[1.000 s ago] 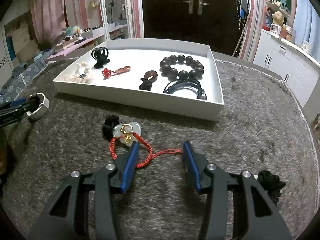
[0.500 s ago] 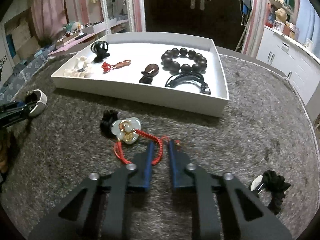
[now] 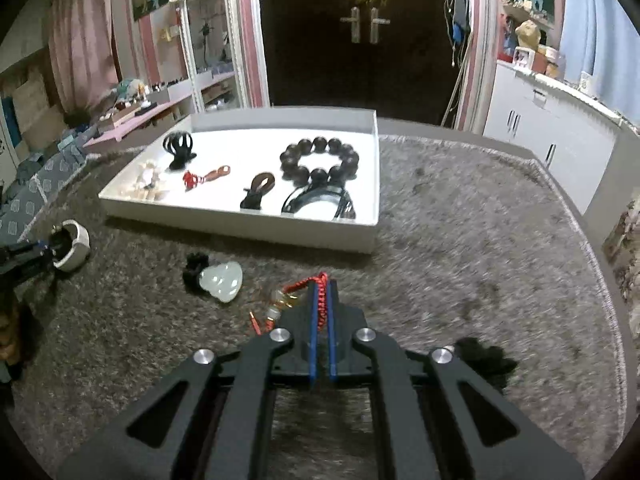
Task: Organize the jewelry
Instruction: 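Grasp the white-band watch with the left tool while the right tool grasps the red-cord bracelet, then carry the watch and red-cord bracelet into the tray and open both tools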
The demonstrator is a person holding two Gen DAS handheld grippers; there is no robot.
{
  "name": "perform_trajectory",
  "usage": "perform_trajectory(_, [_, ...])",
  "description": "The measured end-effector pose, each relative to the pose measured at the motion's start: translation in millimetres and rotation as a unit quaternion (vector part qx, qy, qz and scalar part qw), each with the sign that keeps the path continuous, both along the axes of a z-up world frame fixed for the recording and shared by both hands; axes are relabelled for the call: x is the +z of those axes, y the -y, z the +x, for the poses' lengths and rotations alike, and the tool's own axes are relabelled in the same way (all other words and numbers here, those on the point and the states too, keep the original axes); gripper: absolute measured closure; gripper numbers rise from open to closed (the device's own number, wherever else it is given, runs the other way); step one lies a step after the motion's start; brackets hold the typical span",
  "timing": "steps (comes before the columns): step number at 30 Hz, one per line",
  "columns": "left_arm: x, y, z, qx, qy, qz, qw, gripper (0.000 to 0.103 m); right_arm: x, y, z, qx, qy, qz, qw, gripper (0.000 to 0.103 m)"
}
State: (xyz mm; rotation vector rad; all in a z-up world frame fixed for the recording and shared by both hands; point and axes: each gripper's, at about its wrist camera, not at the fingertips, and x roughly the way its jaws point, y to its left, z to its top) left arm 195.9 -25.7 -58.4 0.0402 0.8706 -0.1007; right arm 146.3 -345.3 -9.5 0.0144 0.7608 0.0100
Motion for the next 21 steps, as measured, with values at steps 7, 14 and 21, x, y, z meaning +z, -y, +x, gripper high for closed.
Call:
perform_trajectory(7, [11.2, 13.0, -5.5, -0.009, 0.010, 0.007, 0.9999, 0.091, 23.5, -0.7, -2.9, 0.010, 0.025, -0.006, 1.000, 0.100])
perform_trajectory(14, [39.9, 31.1, -5.5, -0.024, 0.038, 0.008, 0.9989, 0.091, 48.3, -6.4, 1.6, 0.020, 0.053, -0.015, 0.998, 0.100])
perform_trajectory(21, [84.0, 55.4, 6.0, -0.046, 0.084, 0.003, 0.9953, 0.091, 77.3, -11.9, 11.2, 0.030, 0.086, -0.014, 0.996, 0.100])
